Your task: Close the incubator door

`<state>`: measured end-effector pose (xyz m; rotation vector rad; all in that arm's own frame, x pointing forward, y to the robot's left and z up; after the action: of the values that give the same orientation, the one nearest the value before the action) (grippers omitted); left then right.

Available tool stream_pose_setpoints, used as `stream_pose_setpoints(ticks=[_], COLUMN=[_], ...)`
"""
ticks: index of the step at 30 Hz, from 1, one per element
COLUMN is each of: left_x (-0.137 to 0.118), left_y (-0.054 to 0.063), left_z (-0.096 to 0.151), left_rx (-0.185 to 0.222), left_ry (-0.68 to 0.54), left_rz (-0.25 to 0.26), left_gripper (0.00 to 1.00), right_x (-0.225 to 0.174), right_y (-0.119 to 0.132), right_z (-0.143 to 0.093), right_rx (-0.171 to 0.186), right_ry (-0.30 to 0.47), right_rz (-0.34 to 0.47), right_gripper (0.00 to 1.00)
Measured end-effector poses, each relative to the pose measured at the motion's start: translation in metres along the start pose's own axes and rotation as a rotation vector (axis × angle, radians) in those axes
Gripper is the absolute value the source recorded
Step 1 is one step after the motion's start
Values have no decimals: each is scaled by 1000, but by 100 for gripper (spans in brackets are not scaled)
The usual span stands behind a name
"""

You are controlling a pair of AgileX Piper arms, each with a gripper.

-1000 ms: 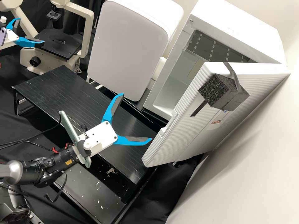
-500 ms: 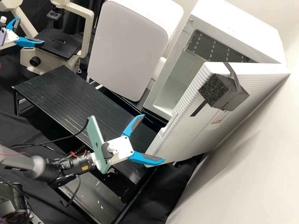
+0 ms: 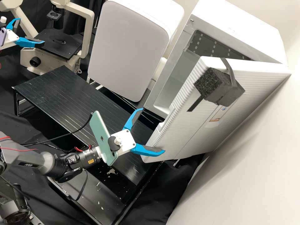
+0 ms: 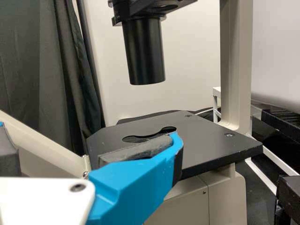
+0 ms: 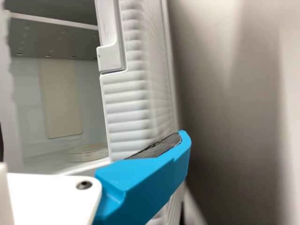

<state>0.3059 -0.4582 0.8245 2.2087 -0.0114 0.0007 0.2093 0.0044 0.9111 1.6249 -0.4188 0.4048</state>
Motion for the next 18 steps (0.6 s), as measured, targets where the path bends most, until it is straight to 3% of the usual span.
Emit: stream_pose_setpoints(ticks=[10,18], left_x=[0,0], left_y=[0,0], left_z=[0,0], left_rx=[0,0], left_ry=[0,0], left_rz=[0,0], left_gripper=[100,100], right_x=[-5,-4], right_y=[-11,-21], right_z=[-32,-42], right_rx=[30,55], right_ry=[159,208], right_rz=[-84,-132], right_gripper=[100,100])
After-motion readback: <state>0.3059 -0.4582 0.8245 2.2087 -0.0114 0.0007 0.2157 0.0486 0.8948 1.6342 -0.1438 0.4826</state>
